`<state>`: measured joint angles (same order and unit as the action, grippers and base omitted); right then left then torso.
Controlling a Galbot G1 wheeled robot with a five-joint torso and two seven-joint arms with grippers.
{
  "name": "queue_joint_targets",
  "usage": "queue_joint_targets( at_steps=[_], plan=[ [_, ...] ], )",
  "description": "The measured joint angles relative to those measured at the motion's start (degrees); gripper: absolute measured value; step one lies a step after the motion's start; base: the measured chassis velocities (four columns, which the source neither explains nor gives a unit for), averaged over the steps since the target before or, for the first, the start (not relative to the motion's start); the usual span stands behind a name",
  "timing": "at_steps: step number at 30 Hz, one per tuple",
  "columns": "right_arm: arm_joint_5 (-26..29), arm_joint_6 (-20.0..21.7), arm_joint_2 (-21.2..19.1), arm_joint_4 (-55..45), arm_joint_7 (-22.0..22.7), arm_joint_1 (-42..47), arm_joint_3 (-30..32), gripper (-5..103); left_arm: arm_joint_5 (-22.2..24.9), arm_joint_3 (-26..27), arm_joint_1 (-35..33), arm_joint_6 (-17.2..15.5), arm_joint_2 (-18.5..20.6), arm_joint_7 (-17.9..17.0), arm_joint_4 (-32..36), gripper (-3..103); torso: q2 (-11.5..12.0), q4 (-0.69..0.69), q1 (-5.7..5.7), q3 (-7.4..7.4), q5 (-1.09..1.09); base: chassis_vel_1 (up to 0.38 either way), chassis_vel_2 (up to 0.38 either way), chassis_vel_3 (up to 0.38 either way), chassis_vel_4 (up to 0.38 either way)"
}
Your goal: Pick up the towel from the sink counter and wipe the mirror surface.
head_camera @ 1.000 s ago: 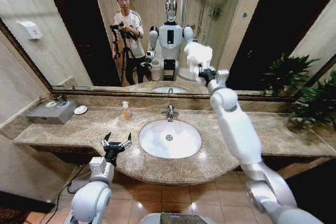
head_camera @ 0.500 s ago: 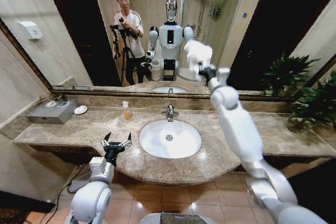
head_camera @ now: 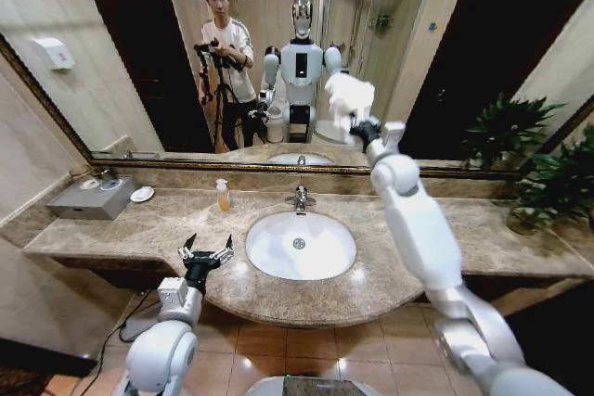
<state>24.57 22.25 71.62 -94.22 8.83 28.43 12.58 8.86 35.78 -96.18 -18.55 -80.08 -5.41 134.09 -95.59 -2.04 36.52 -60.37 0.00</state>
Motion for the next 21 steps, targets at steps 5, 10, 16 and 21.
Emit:
queue_joint_targets(
  at_steps=[5, 10, 16, 21],
  plan=[
    [0.14, 0.01, -0.04, 0.11, 0.07, -1.2, 0.0, 10, 0.0, 0.0, 0.0, 0.0, 0.0, 0.0, 0.0, 100, 0.0, -0.01, 0.0, 0.0, 0.0, 0.0, 0.0, 0.0, 0.0],
    [2.08, 0.8, -0.69, 0.53, 1.11, -6.44, -0.05, 10, 0.0, 0.0, 0.0, 0.0, 0.0, 0.0, 0.0, 100, 0.0, -0.02, 0.0, 0.0, -0.01, 0.0, 0.0, 0.0, 0.0],
    [3.85, 1.71, -1.38, 0.15, 2.05, -9.21, 0.1, 10, 0.0, 0.0, 0.0, 0.0, 0.0, 0.0, 0.0, 100, 0.0, -0.01, 0.0, 0.01, -0.02, 0.0, 0.0, 0.0, 0.0],
    [3.66, 1.74, -1.31, -0.55, 1.88, -5.73, -0.02, 10, 0.0, 0.01, 0.0, 0.0, 0.0, 0.0, 0.0, 100, 0.0, -0.01, 0.0, 0.0, 0.0, 0.0, 0.0, 0.0, 0.0]
  ],
)
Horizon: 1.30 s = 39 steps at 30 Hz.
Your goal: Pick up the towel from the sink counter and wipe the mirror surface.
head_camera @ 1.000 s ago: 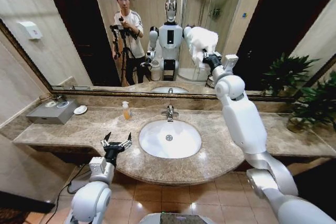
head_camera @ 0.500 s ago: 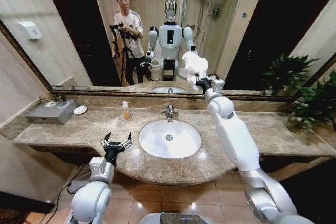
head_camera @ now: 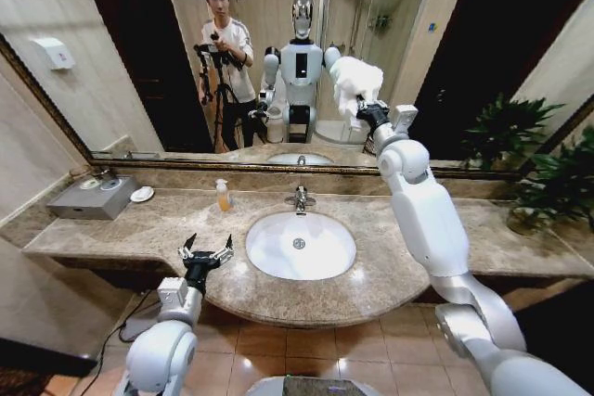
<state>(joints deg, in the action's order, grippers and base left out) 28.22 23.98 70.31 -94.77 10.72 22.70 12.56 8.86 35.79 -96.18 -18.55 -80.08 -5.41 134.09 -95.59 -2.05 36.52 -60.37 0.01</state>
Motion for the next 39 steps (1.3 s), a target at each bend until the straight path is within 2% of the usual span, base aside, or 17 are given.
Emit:
queue_joint_targets(
  at_steps=[7, 14, 18, 39],
  plan=[
    [-1.16, -0.56, 0.57, -1.34, -0.6, 5.82, 0.23, 10, 0.0, -0.01, 0.0, 0.0, 0.0, 0.0, 0.0, 100, 0.0, -0.02, 0.0, 0.0, 0.0, 0.0, 0.0, 0.0, 0.0],
    [-2.48, -1.49, 0.14, -8.3, -0.44, 12.4, 1.53, 10, 0.0, -0.01, 0.0, 0.0, 0.0, 0.0, 0.0, 100, 0.0, -0.01, 0.0, 0.0, -0.01, 0.0, 0.0, 0.0, 0.0],
    [-6.91, -3.03, 0.01, -12.38, -0.85, 18.11, 2.97, 10, 0.0, -0.01, 0.0, 0.0, 0.0, 0.0, 0.0, 100, 0.0, 0.01, -0.01, 0.01, -0.01, 0.0, 0.0, 0.0, 0.0],
    [-8.17, -3.38, 1.24, -14.81, -0.76, 21.45, 2.96, 10, 0.0, -0.01, 0.0, 0.0, 0.0, 0.0, 0.0, 100, 0.0, 0.0, 0.0, 0.0, 0.0, 0.037, 0.033, -0.036, -0.035]
  ],
)
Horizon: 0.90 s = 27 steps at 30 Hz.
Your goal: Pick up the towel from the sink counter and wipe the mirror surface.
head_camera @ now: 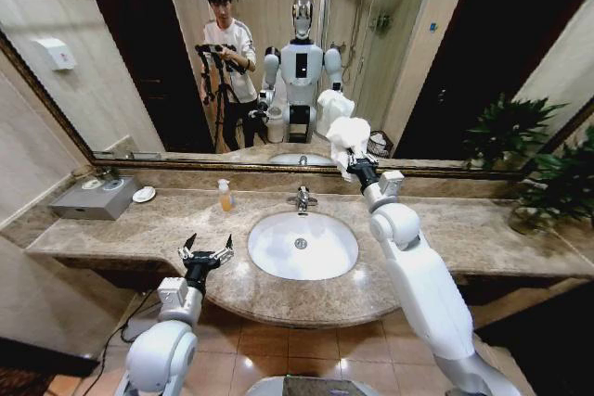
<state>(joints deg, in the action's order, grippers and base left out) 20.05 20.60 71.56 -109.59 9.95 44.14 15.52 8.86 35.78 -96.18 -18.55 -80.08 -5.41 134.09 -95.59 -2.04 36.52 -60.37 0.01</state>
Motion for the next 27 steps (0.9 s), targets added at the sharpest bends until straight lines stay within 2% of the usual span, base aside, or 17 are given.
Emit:
queue_joint_targets(
  at_steps=[10, 15, 19, 23, 27],
  plan=[
    [1.23, -0.72, -0.29, 0.08, 0.11, -0.28, 0.43, 10, 0.0, 0.01, 0.0, 0.0, 0.02, 0.0, 0.0, 100, 0.0, -0.02, -0.01, 0.0, -0.04, 0.201, 0.19, -0.191, -0.175],
    [1.81, -0.71, -0.37, 1.02, 0.09, -1.58, 0.35, 10, 0.0, 0.02, 0.0, 0.0, 0.01, 0.0, 0.0, 100, 0.0, -0.03, 0.0, 0.0, -0.02, 0.046, 0.028, -0.024, -0.038],
    [3.6, 0.35, -0.49, 2.81, 1.03, -6.0, -0.1, 10, 0.0, 0.0, 0.0, 0.0, -0.01, 0.0, 0.0, 100, 0.0, 0.03, 0.01, 0.0, 0.0, -0.066, -0.057, 0.031, 0.016],
    [6.29, 1.96, -0.33, 4.71, 2.49, -11.54, -1.28, 10, 0.0, -0.01, 0.0, 0.0, -0.01, 0.0, 0.0, 100, 0.0, 0.01, 0.01, -0.01, 0.02, -0.038, -0.035, 0.025, 0.017],
    [10.63, 4.99, 0.32, 7.52, 4.85, -22.28, -3.02, 10, 0.0, 0.0, 0.0, 0.0, 0.0, 0.0, 0.0, 100, 0.0, -0.03, 0.0, 0.0, -0.02, 0.0, 0.0, 0.0, 0.0]
  ],
)
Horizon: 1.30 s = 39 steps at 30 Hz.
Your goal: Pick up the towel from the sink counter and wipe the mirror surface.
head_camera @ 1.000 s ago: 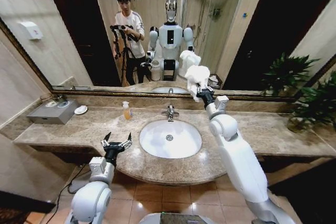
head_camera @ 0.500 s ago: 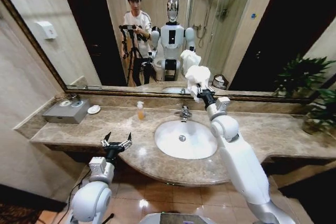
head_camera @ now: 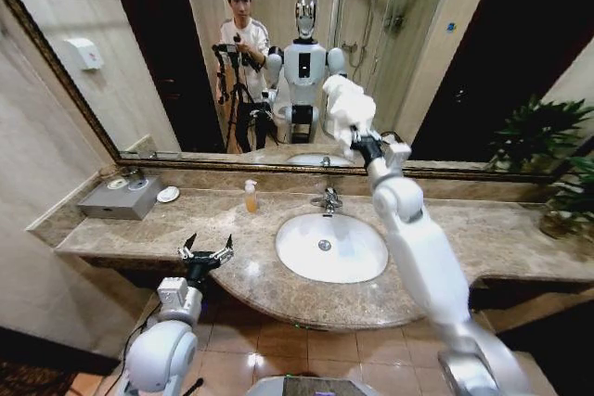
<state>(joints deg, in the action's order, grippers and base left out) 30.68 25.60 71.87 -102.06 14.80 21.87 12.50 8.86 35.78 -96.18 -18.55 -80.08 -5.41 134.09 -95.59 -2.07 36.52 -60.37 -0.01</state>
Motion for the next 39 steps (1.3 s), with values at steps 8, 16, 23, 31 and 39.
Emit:
queue_joint_targets(
  at_steps=[8, 16, 23, 31, 39],
  plan=[
    [1.33, 0.9, 0.85, 7.43, 0.27, -11.5, -2.3, 10, 0.0, 0.01, 0.0, 0.0, 0.01, 0.0, 0.0, 100, 0.0, 0.01, 0.0, 0.0, 0.0, 0.0, 0.0, 0.0, 0.0],
    [-0.58, -0.62, 1.26, 11.09, -2.42, -7.93, -2.03, 10, 0.0, 0.01, 0.0, 0.0, 0.01, 0.0, 0.0, 100, 0.0, 0.03, 0.0, -0.01, 0.02, 0.0, 0.0, 0.0, 0.0],
    [-0.64, -0.95, 0.81, 10.12, -3.64, -3.7, -1.6, 10, 0.0, 0.01, 0.0, 0.0, 0.01, 0.0, 0.0, 100, 0.0, 0.03, 0.0, 0.0, 0.02, 0.0, 0.0, 0.0, 0.0],
    [1.28, -0.04, 0.31, 11.37, -2.1, -11.77, -2.29, 10, 0.0, 0.01, 0.0, 0.0, 0.01, 0.0, 0.0, 100, 0.0, 0.01, 0.0, 0.0, 0.0, 0.0, 0.0, 0.0, 0.0],
    [2.05, 0.86, 0.12, 11.65, -1.35, -13.15, -3.22, 10, 0.0, 0.01, 0.0, 0.0, 0.01, 0.0, 0.0, 100, 0.0, 0.01, 0.0, 0.01, 0.0, 0.0, 0.0, 0.0, 0.0]
  ],
)
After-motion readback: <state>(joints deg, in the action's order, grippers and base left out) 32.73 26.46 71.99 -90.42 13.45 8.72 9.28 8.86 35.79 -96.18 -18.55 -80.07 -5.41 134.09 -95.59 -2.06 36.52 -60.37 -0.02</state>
